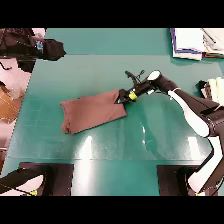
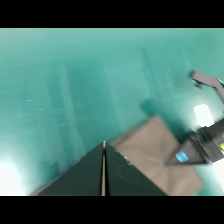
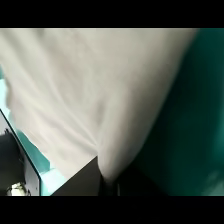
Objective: Fold the shirts.
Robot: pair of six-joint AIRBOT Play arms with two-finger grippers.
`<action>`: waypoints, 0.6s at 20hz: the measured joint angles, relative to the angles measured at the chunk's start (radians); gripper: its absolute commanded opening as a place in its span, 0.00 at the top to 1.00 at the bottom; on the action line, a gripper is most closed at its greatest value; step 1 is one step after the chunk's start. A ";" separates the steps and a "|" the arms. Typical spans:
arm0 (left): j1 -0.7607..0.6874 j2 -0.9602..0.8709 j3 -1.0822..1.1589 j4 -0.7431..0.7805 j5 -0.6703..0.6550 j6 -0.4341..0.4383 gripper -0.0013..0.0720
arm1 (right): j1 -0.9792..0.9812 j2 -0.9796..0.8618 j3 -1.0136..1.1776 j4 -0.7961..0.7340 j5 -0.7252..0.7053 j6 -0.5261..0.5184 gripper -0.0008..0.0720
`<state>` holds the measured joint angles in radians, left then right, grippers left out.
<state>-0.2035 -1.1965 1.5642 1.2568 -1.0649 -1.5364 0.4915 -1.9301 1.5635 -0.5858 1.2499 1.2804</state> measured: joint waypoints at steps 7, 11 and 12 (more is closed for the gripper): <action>-0.175 0.000 -0.001 -0.013 0.038 0.019 0.95 | -0.268 0.177 0.159 -0.178 0.019 0.094 0.97; -0.222 0.000 -0.001 -0.027 0.077 0.023 0.95 | -0.548 0.306 0.196 -0.298 0.031 0.132 0.97; -0.228 0.000 -0.001 -0.031 0.085 0.023 0.95 | -0.618 0.328 0.200 -0.312 0.032 0.137 0.97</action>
<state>-0.4313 -1.1965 1.5635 1.2255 -0.9794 -1.5135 -0.1261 -1.6024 1.7630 -0.8978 1.2816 1.4170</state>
